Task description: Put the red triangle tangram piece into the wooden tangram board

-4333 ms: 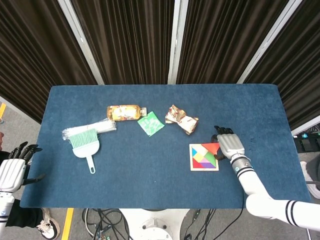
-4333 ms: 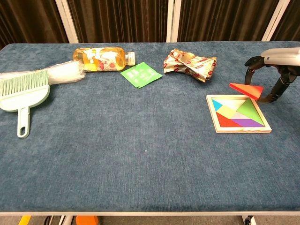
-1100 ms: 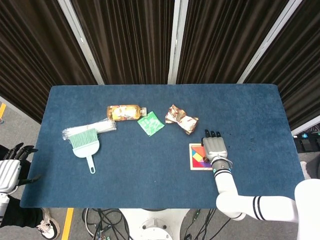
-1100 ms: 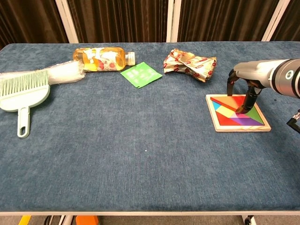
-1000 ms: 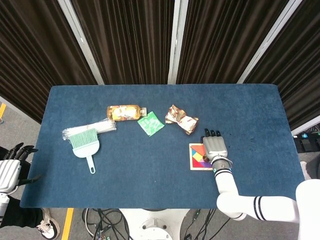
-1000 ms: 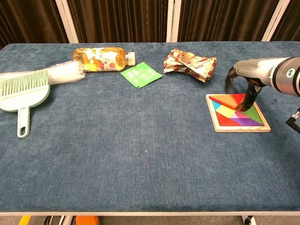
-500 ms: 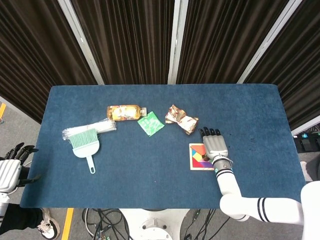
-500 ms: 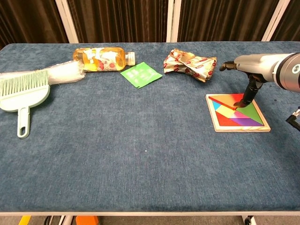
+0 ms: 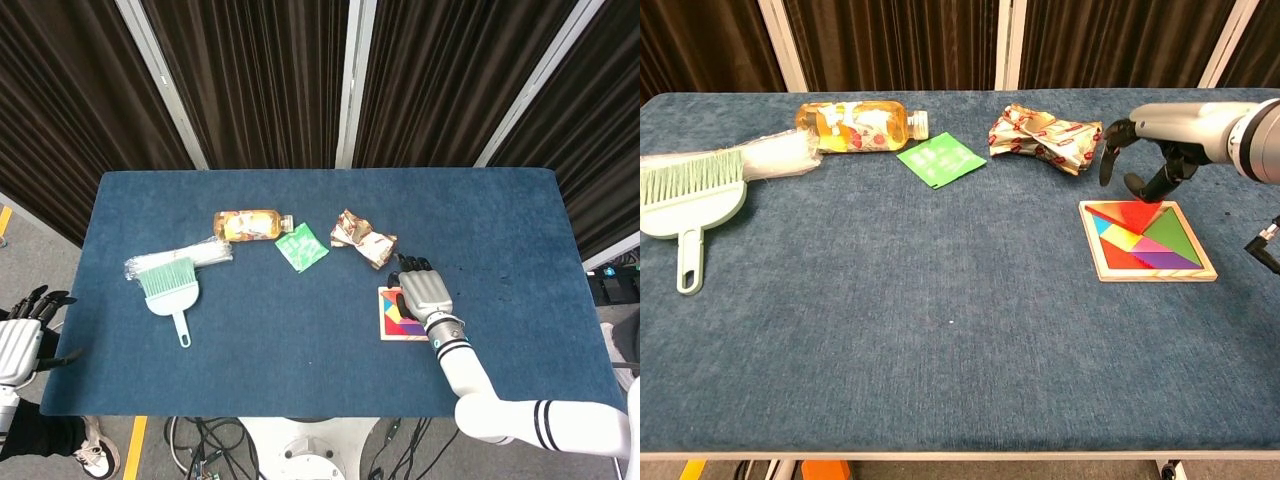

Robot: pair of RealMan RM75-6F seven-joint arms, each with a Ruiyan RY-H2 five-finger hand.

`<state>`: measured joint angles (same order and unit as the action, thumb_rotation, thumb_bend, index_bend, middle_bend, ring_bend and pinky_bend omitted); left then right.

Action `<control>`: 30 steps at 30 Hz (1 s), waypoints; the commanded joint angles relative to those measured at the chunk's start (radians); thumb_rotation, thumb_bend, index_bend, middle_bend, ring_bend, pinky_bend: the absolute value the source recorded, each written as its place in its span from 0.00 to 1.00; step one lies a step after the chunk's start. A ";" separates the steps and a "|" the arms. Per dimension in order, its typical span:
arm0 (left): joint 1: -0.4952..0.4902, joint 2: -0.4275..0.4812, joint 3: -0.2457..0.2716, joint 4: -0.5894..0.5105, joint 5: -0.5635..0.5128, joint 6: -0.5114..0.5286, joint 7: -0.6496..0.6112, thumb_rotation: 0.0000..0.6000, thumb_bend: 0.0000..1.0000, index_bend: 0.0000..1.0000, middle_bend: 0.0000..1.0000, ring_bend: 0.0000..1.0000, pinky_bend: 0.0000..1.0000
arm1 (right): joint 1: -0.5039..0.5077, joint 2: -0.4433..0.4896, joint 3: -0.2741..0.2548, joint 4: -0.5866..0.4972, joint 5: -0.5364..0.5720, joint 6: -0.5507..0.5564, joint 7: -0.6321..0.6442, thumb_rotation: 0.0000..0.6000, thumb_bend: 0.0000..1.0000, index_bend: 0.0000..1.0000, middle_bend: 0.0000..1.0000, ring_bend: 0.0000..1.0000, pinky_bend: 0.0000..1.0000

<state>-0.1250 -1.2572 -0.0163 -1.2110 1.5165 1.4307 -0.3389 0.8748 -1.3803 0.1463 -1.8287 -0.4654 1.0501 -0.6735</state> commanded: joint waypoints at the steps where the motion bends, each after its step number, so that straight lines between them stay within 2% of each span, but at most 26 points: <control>1: 0.000 0.000 0.001 0.000 0.000 -0.001 0.001 1.00 0.03 0.25 0.17 0.07 0.17 | -0.003 -0.002 -0.010 0.002 0.000 -0.025 0.021 1.00 0.60 0.37 0.00 0.00 0.00; 9: 0.001 0.002 0.000 -0.001 -0.002 -0.002 -0.001 1.00 0.03 0.25 0.17 0.07 0.17 | 0.002 -0.021 -0.018 0.020 -0.027 -0.045 0.052 1.00 0.60 0.38 0.00 0.00 0.00; 30: 0.002 -0.003 0.001 0.011 -0.004 -0.006 -0.011 1.00 0.03 0.25 0.17 0.07 0.17 | 0.036 -0.039 -0.035 0.046 0.051 -0.015 0.023 1.00 0.57 0.38 0.00 0.00 0.00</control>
<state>-0.1234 -1.2603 -0.0151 -1.1996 1.5127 1.4245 -0.3500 0.9099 -1.4202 0.1113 -1.7826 -0.4148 1.0346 -0.6504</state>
